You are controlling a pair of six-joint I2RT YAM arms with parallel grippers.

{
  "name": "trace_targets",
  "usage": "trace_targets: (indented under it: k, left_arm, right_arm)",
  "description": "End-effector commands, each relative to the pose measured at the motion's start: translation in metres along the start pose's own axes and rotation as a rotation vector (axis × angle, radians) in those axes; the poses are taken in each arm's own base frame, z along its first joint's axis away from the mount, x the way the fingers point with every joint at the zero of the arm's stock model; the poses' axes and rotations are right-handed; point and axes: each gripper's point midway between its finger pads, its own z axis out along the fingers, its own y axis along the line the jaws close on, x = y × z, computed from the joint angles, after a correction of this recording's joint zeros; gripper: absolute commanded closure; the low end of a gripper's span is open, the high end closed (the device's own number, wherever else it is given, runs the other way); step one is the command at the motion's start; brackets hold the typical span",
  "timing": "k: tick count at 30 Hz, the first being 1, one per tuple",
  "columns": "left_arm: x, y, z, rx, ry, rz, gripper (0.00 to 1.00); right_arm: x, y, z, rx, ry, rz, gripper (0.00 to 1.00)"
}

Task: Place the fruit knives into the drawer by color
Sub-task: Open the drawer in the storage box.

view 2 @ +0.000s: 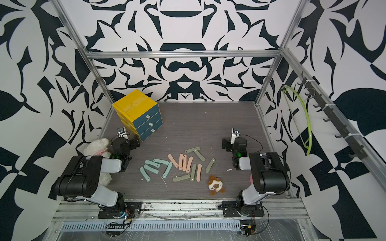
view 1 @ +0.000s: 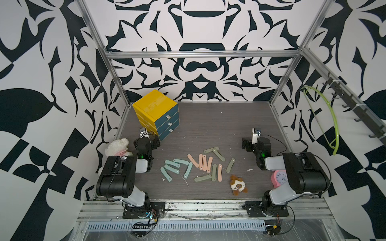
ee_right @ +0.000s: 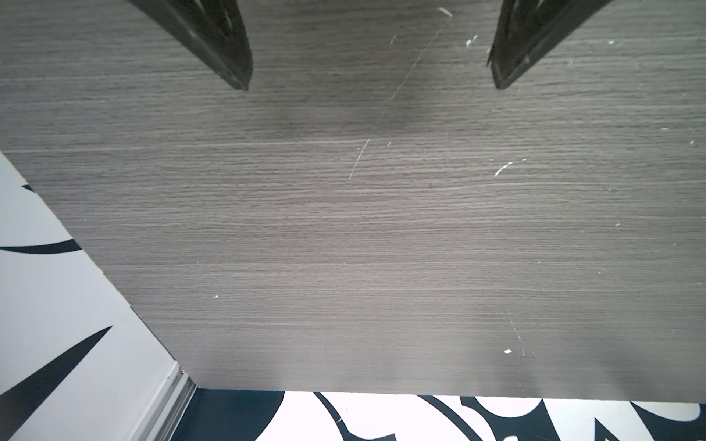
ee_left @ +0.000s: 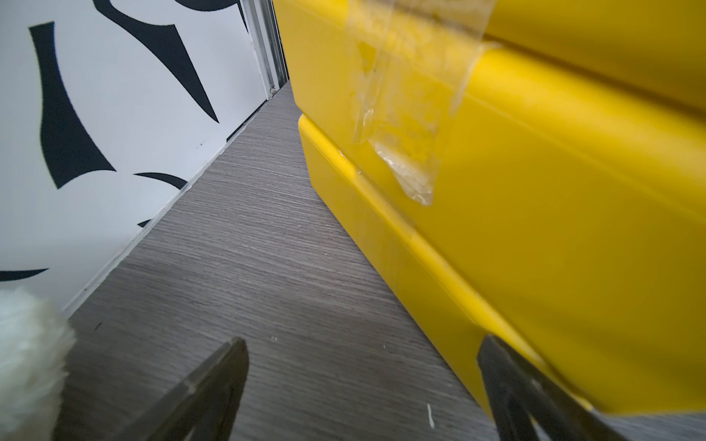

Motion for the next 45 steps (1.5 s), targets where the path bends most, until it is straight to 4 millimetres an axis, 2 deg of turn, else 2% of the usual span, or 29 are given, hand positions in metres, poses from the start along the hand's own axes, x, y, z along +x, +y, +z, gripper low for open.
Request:
trace_targets:
  k: [1,22,24,28,31,33,35,38,39,40,41,42,45]
  left_arm:
    - [-0.005,-0.004,0.0,0.015,-0.013,0.0,0.01]
    - [-0.006,-0.004,0.0,0.015,-0.014,0.002,0.01]
    - [-0.011,-0.003,-0.002,0.006,-0.039,-0.002,0.01]
    - [-0.026,-0.01,-0.017,-0.048,-0.02,0.065,0.01]
    - [-0.044,-0.01,-0.025,-0.069,-0.013,0.063,0.01]
    - [-0.057,-0.006,-0.03,-0.096,-0.029,0.004,0.01]
    - [-0.081,-0.001,-0.039,-0.115,-0.082,-0.088,0.01]
    - [-0.102,0.003,-0.043,-0.144,-0.11,-0.228,0.01]
    - [-0.107,0.006,-0.046,-0.158,-0.111,-0.304,0.01]
    - [-0.103,0.013,-0.05,-0.203,-0.085,-0.395,0.01]
    - [-0.096,0.03,-0.059,-0.307,-0.054,-0.536,0.01]
    - [-0.094,0.041,-0.066,-0.362,-0.047,-0.657,0.01]
    - [-0.11,0.019,-0.06,-0.124,-0.06,-0.687,0.01]
  right_arm:
    - [-0.018,0.002,-0.001,-0.006,-0.05,-0.005,0.0]
    - [-0.017,0.002,-0.001,-0.02,-0.046,-0.001,0.0]
    - [-0.033,0.006,-0.002,-0.029,-0.057,-0.005,0.0]
    - [-0.051,0.021,0.001,-0.062,0.151,-0.008,0.0]
    - [-0.071,0.032,-0.007,-0.058,0.106,0.031,0.0]
    - [-0.089,0.041,-0.016,0.0,0.037,-0.013,0.0]
    - [-0.105,0.04,-0.025,0.125,-0.021,-0.052,0.0]
    - [-0.12,0.025,-0.035,0.243,-0.085,0.173,0.0]
    - [-0.116,0.017,-0.04,0.291,-0.068,0.28,0.0]
    - [-0.108,0.008,-0.045,0.344,-0.034,0.372,0.0]
    - [-0.101,0.0,-0.048,0.391,0.004,0.451,0.0]
    - [-0.096,0.004,-0.043,0.346,0.043,0.462,0.0]
    - [-0.095,0.019,-0.035,0.245,0.054,0.444,0.07]
